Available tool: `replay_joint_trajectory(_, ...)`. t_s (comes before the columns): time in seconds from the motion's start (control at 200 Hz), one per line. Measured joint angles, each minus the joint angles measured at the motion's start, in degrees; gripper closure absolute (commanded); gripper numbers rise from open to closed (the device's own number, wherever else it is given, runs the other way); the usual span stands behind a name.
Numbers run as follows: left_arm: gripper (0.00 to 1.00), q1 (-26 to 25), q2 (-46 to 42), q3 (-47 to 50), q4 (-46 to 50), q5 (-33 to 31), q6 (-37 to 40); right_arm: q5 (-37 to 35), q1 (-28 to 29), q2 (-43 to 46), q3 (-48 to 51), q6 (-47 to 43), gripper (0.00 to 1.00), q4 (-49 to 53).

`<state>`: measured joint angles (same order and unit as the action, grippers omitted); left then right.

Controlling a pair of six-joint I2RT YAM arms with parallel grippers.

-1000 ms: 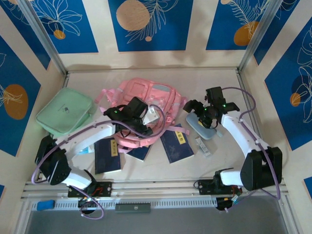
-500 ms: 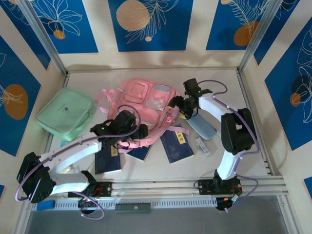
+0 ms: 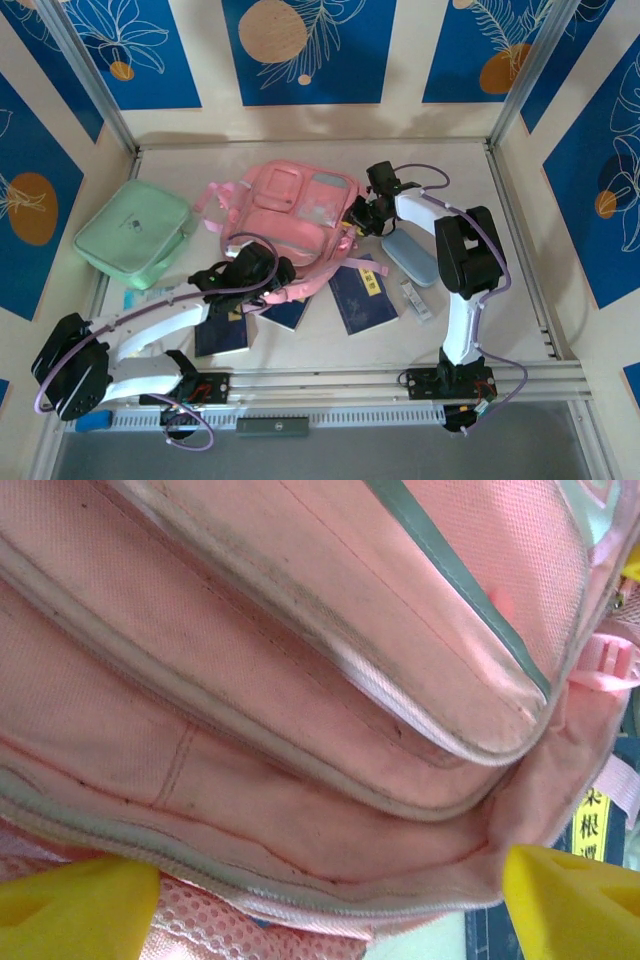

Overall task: Pack the student bag
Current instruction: Rotate the student bag at the top-center of the table.

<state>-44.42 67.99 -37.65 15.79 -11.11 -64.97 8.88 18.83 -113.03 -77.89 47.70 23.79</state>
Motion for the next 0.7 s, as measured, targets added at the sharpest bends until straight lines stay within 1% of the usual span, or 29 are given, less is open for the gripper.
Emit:
replay_joint_trajectory(0.04, 0.11, 0.57, 0.57, 0.39, -0.92, -0.09, -0.09, 0.42, -0.17, 0.09, 0.0, -0.24, 0.95, -0.46)
replay_joint_trajectory(0.105, 0.1, 1.66, 1.75, 0.7, -2.97, -0.07, 0.33, 1.29, -0.63, 0.74, 0.2, -0.22, 1.0, -1.09)
replay_joint_trajectory(0.195, 0.09, 4.63, 5.01, 0.42, -6.78, 1.79, 2.19, 2.56, -1.49, 3.41, 2.1, -0.11, 1.0, -2.8)
replay_joint_trajectory(0.255, 0.09, 7.08, 8.85, -1.49, -8.2, 3.39, 4.15, 3.32, -2.4, 6.71, 4.02, 0.0, 1.0, -3.21)
replay_joint_trajectory(0.39, 0.08, 12.17, 18.47, -9.22, -12.2, 7.96, 9.22, 3.45, -4.7, 14.36, 6.49, 0.79, 1.0, -3.23)
replay_joint_trajectory(0.465, 0.07, 14.91, 23.54, -14.93, -13.99, 11.06, 12.35, 2.01, -5.55, 19.17, 8.52, 2.16, 1.0, -3.65)
replay_joint_trajectory(0.585, 0.07, 19.08, 30.05, -24.3, -14.71, 14.53, 17.7, -1.36, -3.82, 25.7, 12.85, 6.03, 1.0, -4.46)
replay_joint_trajectory(0.7, 0.05, 22.23, 32.74, -31.45, -13.77, 17.14, 23.1, -3.8, -1.62, 26.62, 14.69, 10.38, 1.0, -4.68)
